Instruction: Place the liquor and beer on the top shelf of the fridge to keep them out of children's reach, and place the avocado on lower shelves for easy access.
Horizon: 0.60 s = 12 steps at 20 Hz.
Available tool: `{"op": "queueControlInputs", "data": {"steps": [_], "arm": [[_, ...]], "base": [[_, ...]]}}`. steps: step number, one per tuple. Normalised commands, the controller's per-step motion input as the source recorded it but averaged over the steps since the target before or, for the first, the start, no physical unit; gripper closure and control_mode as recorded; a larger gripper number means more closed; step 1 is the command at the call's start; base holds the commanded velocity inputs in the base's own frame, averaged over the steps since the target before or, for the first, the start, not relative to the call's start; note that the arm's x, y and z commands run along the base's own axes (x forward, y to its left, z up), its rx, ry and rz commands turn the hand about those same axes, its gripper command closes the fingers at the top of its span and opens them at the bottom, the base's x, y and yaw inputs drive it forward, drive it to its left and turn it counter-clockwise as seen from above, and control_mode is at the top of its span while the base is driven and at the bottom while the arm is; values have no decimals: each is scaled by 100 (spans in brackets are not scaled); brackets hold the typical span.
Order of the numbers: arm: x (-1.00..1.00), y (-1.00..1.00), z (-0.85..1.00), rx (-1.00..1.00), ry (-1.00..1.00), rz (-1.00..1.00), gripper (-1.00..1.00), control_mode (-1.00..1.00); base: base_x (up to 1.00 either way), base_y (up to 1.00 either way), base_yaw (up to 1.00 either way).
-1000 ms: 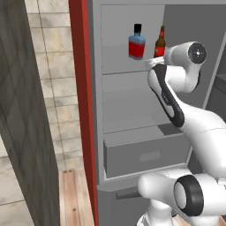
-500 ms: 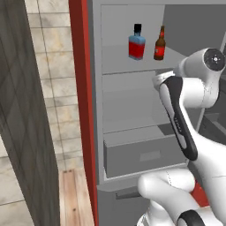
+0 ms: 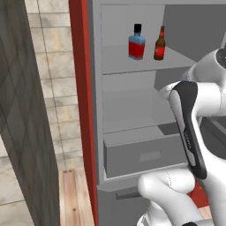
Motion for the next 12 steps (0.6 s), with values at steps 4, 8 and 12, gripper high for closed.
{"op": "queueControlInputs", "data": {"steps": [4,8,12], "arm": [[-45,4,-2,0,13,0,-100,100],[0,0,0,0,0,0,-100,100],[0,0,0,0,0,0,-100,100]], "base": [[-16,3,0],[-62,24,1],[-64,37,0]]}}
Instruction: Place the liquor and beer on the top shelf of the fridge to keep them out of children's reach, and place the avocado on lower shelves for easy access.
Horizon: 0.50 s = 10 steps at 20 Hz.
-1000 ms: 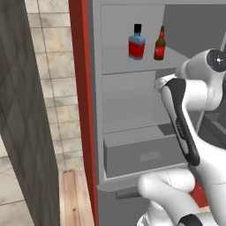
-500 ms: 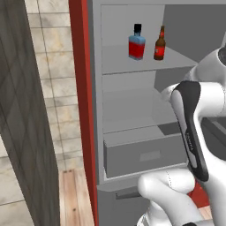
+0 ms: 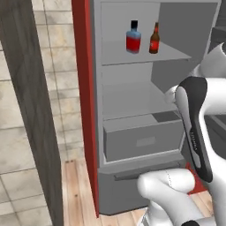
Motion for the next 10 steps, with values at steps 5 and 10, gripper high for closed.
{"op": "queueControlInputs", "data": {"steps": [5,10], "arm": [[0,0,0,0,0,0,-100,100],[0,0,0,0,0,0,-100,100]], "base": [[-82,40,0],[-96,34,-1]]}}
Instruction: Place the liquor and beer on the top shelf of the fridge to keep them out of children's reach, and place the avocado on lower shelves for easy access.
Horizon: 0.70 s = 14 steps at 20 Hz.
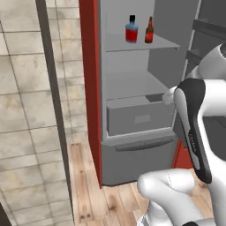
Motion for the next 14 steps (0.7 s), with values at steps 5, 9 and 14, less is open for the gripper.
{"op": "queueControlInputs", "data": {"steps": [5,9,14], "arm": [[0,0,0,0,0,0,-100,100],[0,0,0,0,0,0,-100,100],[0,0,0,0,0,0,-100,100]], "base": [[-100,0,-21],[-100,0,-36],[-90,0,-48]]}}
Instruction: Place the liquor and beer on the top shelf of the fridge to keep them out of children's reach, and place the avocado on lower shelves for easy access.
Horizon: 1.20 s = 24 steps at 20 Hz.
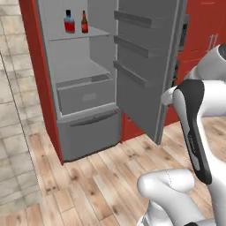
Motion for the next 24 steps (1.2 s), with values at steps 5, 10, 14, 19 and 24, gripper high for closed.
{"op": "queueControlInputs", "data": {"steps": [5,10,14,19,24], "arm": [[0,0,0,0,0,0,-100,100],[0,0,0,0,0,0,-100,100],[0,0,0,0,0,0,-100,100],[0,0,0,0,0,0,-100,100],[0,0,0,0,0,0,-100,100]], "base": [[-67,-1,-58],[-29,-5,-64],[3,-6,-60],[43,4,-39],[75,46,-20]]}}
